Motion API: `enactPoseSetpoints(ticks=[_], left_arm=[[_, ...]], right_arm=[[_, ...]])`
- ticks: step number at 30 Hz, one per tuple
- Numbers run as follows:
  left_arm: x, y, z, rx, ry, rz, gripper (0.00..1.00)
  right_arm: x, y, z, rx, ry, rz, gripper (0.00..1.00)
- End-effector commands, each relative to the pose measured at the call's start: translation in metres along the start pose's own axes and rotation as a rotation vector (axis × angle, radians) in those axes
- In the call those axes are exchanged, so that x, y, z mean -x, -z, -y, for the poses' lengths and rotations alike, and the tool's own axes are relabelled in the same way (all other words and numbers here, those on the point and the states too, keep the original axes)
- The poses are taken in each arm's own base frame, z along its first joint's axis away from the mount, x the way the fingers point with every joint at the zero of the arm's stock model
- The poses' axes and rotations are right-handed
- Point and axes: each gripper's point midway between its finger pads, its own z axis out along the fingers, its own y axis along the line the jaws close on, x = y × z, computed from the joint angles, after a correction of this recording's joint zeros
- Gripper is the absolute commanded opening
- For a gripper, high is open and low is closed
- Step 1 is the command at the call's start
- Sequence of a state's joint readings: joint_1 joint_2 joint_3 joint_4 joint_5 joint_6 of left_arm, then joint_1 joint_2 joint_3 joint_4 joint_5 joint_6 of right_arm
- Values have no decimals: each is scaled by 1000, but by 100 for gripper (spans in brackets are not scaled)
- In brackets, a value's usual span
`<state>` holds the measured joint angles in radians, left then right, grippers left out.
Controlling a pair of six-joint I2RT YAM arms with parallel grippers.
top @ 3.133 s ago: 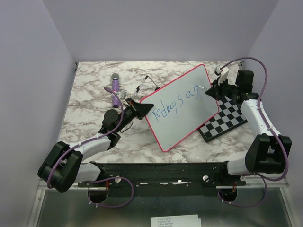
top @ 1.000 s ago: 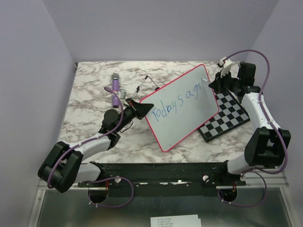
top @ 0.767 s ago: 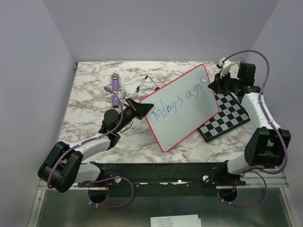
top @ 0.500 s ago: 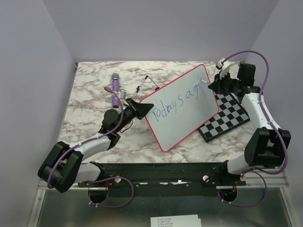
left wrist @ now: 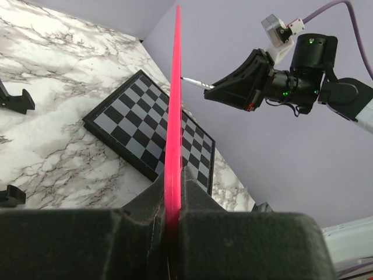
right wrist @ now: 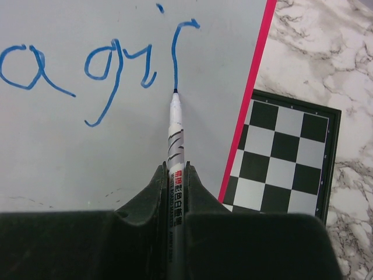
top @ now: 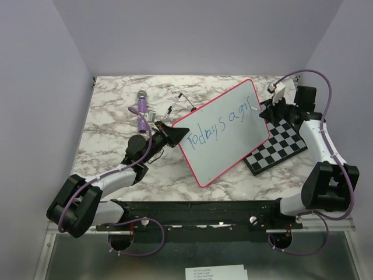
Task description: Write a sentence on the whiteboard
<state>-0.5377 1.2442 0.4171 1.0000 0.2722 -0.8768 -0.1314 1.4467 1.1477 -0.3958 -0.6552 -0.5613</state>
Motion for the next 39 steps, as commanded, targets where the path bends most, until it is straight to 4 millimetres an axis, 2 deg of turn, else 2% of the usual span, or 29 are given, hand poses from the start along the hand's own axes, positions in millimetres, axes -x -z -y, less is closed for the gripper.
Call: enactPoseSetpoints(ticks=[1, 6, 9, 12, 15, 16, 20, 23, 28, 39], left_arm=[[25, -1, 42, -158, -56, 72, 0], [26, -1, 42, -159, -55, 75, 0], [25, -1, 43, -162, -54, 74, 0], [25, -1, 42, -163, -50, 74, 0], [26, -1, 43, -166, -50, 76, 0], [25, -1, 42, -164, -47, 74, 0], [25, 0, 42, -163, -47, 75, 0], [25, 1, 43, -165, -48, 75, 0], [25, 1, 43, -162, -50, 75, 0], [25, -3, 42, -165, -52, 70, 0]], right_arm=[[-23, 9, -8, 5, -5, -63, 1], [-41, 12, -24, 45, 5, -92, 1], [-42, 12, -33, 85, -2, -84, 1], [-30, 16, -40, 113, 2, -41, 1], [-7, 22, -41, 122, -2, 14, 0], [5, 26, -38, 110, 11, 39, 1], [32, 29, -26, 71, 6, 98, 1], [41, 26, -17, 52, -1, 109, 1], [38, 14, -3, 39, -24, 93, 0], [33, 5, 0, 56, -42, 86, 0]])
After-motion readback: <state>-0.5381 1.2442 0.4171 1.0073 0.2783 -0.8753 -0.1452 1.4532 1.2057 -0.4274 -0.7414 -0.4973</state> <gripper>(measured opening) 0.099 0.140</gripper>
